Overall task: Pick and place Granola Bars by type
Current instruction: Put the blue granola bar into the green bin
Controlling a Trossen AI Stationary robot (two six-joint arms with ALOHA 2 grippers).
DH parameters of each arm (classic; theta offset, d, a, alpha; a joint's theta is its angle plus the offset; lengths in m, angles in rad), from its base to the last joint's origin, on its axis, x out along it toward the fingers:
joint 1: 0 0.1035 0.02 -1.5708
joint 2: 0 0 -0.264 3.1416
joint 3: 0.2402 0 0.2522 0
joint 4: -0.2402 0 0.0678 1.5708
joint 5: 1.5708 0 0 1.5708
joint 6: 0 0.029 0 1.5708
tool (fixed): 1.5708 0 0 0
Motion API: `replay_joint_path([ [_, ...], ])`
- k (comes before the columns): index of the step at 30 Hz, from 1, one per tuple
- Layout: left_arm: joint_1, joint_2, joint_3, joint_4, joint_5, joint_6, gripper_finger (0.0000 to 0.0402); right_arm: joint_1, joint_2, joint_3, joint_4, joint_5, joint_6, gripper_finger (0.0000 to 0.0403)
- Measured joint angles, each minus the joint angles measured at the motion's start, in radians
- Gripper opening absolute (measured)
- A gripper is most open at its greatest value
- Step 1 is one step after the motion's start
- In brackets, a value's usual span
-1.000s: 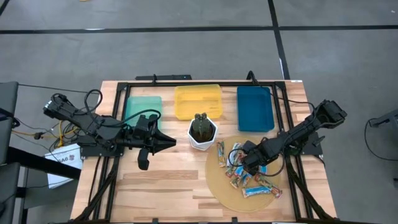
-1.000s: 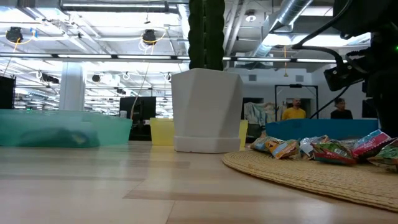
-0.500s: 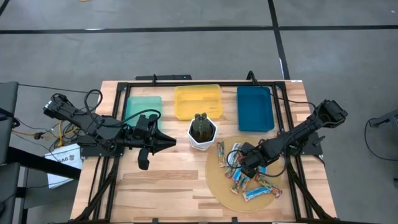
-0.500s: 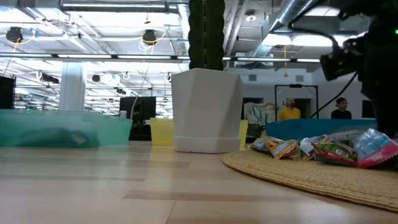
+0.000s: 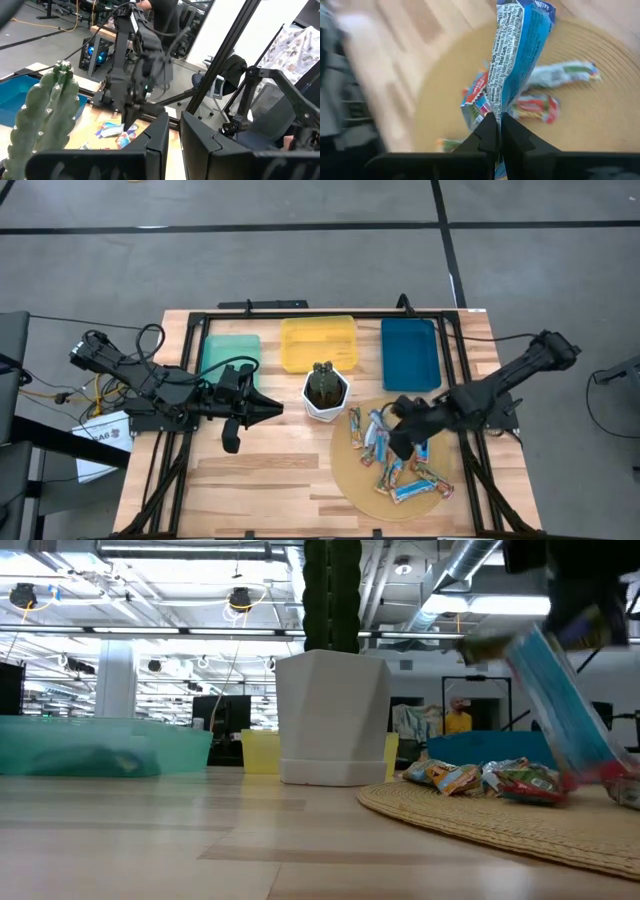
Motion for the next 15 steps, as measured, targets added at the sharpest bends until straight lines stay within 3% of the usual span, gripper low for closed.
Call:
replay_joint_path([
  [8, 0.0, 0.0, 0.0, 0.0, 0.003, 0.0, 0.0041, 0.0, -0.114, 0.001, 0.002, -0.001, 0.001, 0.0003],
  [15, 0.0, 0.0, 0.0, 0.0, 0.003, 0.0, 0.0041, 0.0, -0.052, 0.001, -0.162, -0.076, 0.015, 0.0001],
])
